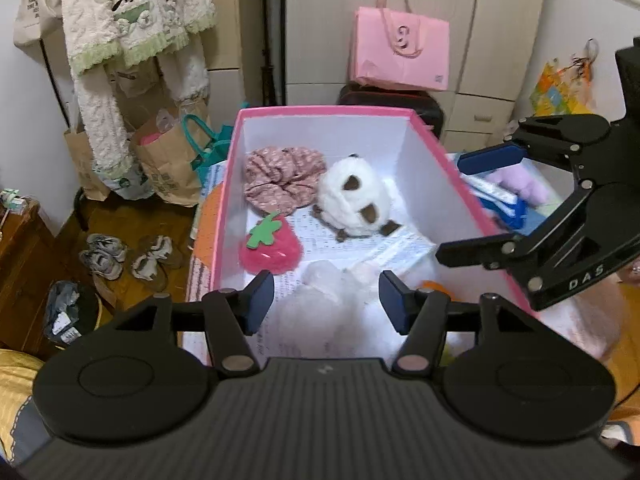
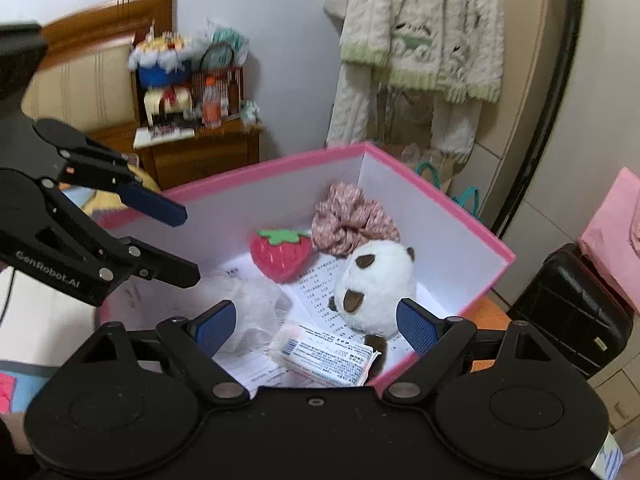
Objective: Organize soft objects
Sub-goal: 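Open left tool to drop the puff while right tool drops the package in box, then withdraw both tools from the box toward the lilac plush and blue pack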
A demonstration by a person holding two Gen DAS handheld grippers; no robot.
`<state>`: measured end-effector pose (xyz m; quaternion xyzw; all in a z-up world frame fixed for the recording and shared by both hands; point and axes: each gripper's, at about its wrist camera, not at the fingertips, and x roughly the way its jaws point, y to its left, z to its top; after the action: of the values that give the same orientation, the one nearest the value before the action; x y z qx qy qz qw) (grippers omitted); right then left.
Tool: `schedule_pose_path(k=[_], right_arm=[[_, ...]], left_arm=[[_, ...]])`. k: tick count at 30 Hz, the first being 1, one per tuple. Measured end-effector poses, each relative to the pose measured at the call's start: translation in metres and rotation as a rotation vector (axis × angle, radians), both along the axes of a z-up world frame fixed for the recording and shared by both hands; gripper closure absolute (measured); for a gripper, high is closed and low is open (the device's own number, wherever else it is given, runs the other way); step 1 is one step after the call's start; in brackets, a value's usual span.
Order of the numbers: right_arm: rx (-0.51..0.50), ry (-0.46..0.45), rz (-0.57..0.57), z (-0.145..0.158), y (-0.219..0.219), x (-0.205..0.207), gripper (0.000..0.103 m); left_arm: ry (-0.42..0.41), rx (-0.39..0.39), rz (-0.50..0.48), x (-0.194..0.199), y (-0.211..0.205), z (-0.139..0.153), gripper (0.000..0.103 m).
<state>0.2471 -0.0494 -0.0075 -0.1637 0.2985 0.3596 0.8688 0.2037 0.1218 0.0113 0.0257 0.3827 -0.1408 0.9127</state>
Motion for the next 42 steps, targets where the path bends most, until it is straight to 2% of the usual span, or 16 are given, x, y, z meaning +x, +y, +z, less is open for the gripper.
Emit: schedule_pose_path(k=[7, 13, 15, 17, 27, 29, 35, 42], right_arm=[[0.061, -0.014, -0.020, 0.032, -0.028, -0.038, 0.013], [0.119, -0.009, -0.018, 0.050, -0.057, -0.076, 0.013], [0.131, -0.014, -0.022, 0.051, -0.066, -0.088, 0.013], [0.140, -0.030, -0.031, 0.052, -0.077, -0.102, 0.013], [0.130, -0.108, -0.133, 0.051, -0.138, -0.160, 0.013], [0.129, -0.121, -0.157, 0.050, -0.149, -0.170, 0.013], [0.146, -0.146, -0.206, 0.042, -0.179, -0.192, 0.013], [0.156, -0.132, -0.219, 0.023, -0.201, -0.198, 0.012]], left_arm=[[0.060, -0.087, -0.083, -0.029, -0.004, 0.026, 0.043], [0.077, -0.097, -0.169, -0.065, -0.019, 0.042, 0.043], [0.075, -0.094, -0.188, -0.075, -0.024, 0.046, 0.041], [0.067, -0.090, -0.193, -0.085, -0.030, 0.051, 0.032], [0.036, -0.049, -0.284, -0.122, -0.068, 0.059, 0.028], [0.034, -0.041, -0.307, -0.127, -0.079, 0.058, 0.023], [0.042, -0.034, -0.380, -0.129, -0.114, 0.054, 0.023], [0.090, -0.045, -0.443, -0.116, -0.157, 0.040, 0.022]])
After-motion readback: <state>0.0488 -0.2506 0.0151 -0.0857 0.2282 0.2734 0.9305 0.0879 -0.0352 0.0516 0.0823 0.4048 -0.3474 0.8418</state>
